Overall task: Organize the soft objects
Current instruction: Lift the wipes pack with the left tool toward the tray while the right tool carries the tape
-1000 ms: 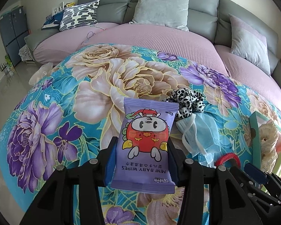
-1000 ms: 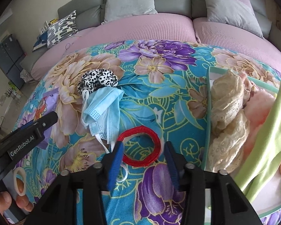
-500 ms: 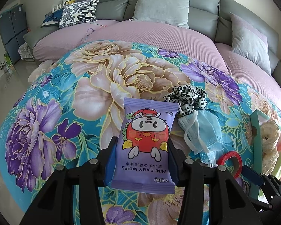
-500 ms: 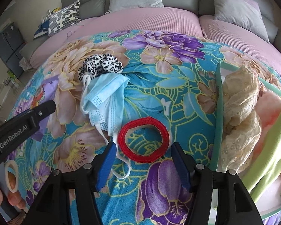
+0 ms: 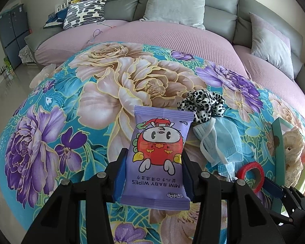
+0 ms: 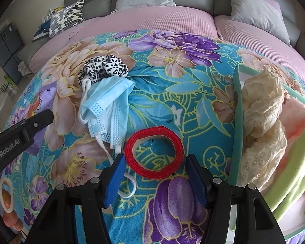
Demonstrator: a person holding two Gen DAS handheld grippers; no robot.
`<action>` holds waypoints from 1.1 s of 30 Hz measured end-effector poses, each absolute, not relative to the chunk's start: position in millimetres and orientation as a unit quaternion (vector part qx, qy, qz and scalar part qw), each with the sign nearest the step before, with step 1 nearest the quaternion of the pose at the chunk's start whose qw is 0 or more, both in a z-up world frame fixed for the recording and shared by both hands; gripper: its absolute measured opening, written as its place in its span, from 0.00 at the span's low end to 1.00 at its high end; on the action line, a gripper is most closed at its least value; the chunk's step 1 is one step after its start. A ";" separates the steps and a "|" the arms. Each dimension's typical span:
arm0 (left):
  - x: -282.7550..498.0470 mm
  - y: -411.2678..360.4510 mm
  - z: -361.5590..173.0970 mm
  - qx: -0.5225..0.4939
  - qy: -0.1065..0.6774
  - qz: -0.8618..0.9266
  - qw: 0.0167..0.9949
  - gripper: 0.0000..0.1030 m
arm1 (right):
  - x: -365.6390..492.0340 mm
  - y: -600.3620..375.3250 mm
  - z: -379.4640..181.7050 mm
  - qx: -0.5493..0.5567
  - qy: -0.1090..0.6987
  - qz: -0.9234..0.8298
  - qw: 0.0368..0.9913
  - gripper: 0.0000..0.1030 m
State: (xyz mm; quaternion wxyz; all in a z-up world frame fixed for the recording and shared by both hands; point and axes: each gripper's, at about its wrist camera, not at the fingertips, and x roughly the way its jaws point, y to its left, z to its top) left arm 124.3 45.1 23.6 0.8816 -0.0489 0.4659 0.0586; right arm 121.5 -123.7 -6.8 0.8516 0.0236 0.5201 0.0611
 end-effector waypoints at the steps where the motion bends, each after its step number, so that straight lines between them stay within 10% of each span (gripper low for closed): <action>1: 124.4 44.8 23.5 -0.049 0.466 0.058 0.882 0.48 | 122.3 -123.9 -7.9 0.024 0.521 0.061 0.851 0.63; 33: 123.8 41.3 25.5 -0.036 0.464 0.053 0.884 0.48 | 118.4 -128.9 3.5 0.030 0.505 0.060 0.861 0.58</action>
